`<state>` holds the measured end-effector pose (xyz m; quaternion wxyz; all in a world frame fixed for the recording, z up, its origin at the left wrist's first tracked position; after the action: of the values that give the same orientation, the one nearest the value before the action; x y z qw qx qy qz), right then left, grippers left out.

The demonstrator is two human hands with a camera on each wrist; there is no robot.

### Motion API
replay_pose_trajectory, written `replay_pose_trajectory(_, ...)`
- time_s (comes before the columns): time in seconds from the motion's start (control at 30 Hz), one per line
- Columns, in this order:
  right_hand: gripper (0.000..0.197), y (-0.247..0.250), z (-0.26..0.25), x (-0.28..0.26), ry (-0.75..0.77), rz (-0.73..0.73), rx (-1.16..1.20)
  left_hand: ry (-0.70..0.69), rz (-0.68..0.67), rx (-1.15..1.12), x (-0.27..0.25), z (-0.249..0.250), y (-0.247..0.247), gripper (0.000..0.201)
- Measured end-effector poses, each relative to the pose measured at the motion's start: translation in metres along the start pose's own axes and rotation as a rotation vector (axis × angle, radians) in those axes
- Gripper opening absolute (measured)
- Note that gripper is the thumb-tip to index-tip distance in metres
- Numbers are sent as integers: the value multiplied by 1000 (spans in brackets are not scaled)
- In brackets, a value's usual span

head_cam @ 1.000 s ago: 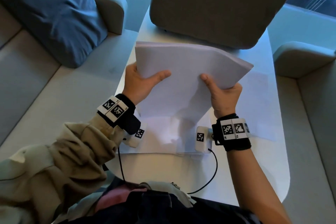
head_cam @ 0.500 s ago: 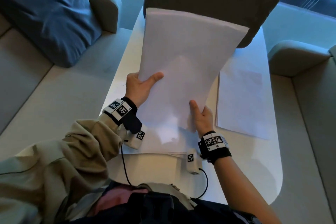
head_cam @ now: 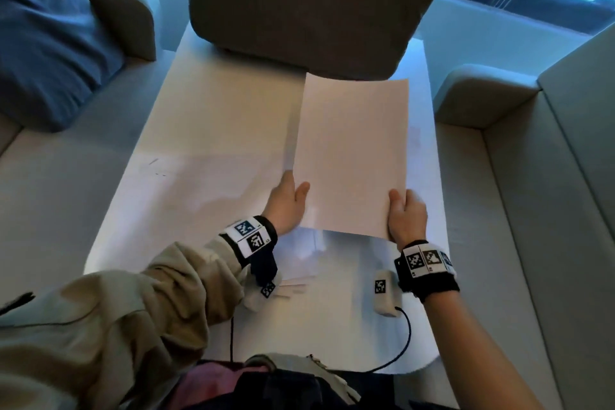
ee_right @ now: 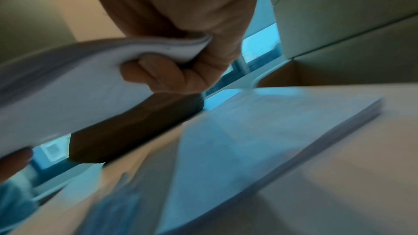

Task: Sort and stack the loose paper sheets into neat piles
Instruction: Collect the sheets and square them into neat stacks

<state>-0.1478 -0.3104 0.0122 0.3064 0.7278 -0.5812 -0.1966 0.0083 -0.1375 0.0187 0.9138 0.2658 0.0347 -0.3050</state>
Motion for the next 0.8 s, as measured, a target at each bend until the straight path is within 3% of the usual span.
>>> replay_pose_trajectory(0.1, 27, 24, 32, 25, 1, 3, -101, -44, -83, 61, 1, 12, -36, 37)
replay_pose_trajectory(0.33, 24, 36, 84, 64, -83, -39, -76, -4, -76, 147, 15, 24, -96, 31)
replay_pose_trajectory(0.57, 25, 16, 100, 88, -77, -99, -64, 77, -33, 200, 28, 17, -117, 42)
replay_pose_trajectory(0.7, 31, 7, 105, 95, -79, -119, -105, 95, -1, 217, 36, 11, -125, 24)
replay_pose_trajectory(0.8, 30, 0, 110, 98, -90, -119, -136, 105, 0, 237, 41, 4, -130, 25)
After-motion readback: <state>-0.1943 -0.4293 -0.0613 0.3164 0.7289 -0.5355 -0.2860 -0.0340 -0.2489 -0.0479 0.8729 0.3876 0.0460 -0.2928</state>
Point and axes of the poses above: each hand's wrist, its own x-axis towards the middle knuckle, its own y-axis out of the back of the hand, z = x × y, the point moved 2 cm from there along x, towards the middle knuckle, and after that the axes turned 12 degrees about z, right-handed, at the moved point
